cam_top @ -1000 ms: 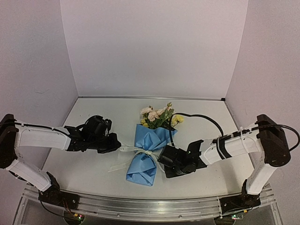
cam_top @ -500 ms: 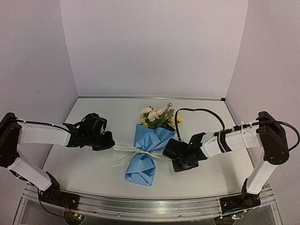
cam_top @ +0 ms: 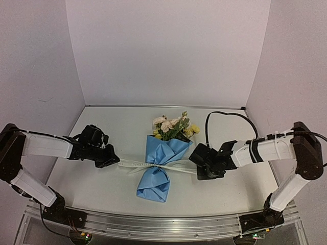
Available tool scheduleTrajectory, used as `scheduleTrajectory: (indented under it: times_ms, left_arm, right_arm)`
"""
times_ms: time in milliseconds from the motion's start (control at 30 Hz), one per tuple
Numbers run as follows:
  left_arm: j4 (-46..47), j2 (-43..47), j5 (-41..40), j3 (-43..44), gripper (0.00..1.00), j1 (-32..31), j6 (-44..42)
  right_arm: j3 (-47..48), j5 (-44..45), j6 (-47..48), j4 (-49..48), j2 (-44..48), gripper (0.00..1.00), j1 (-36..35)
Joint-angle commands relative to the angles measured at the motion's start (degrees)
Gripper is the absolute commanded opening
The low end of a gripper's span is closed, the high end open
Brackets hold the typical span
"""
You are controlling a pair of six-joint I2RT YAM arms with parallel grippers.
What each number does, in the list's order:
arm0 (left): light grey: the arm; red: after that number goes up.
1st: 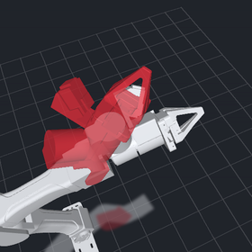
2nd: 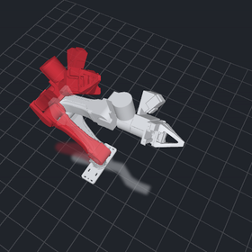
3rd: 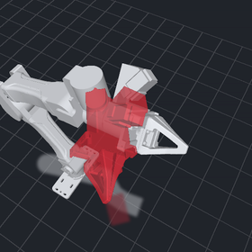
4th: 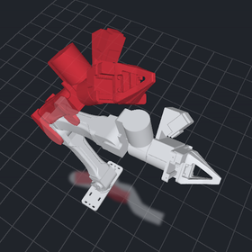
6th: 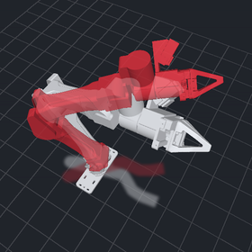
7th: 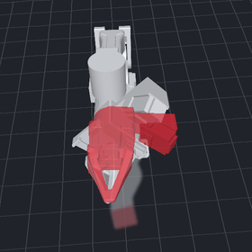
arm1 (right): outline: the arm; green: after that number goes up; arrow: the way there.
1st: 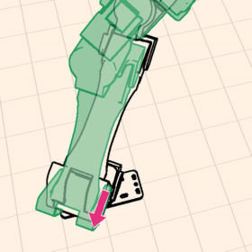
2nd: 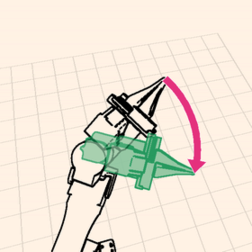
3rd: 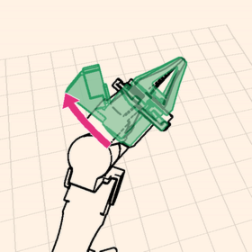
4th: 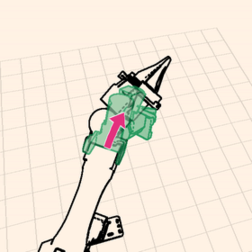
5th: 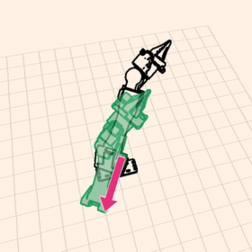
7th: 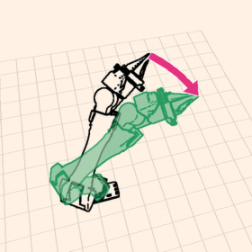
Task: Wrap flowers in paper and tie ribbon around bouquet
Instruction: Tie the half-tied ribbon around the folded bouquet.
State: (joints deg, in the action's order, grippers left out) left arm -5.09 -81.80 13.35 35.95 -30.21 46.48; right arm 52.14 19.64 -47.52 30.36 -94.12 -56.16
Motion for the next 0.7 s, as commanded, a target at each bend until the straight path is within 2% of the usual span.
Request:
scheduleTrajectory:
  times_ms: [0,267,400,667]
  left_arm:
    - [-0.06,2.82,-3.31,-3.48,0.0,7.31,2.36]
    - [3.24,3.17,3.4,-6.77,0.0,14.14,3.98]
    - [3.98,3.42,4.96,-7.17,0.0,14.48,4.39]
    - [-1.5,8.38,3.61,-3.28,0.0,15.65,3.24]
  right_arm:
    - [-3.62,4.51,-1.73,10.69,3.35,0.0,3.9]
    - [-6.89,3.39,-2.43,10.2,9.93,0.0,9.27]
    - [-8.49,2.19,-2.58,9.26,11.94,0.0,11.3]
    - [-10.52,0.39,-1.44,8.83,16.16,0.0,15.32]
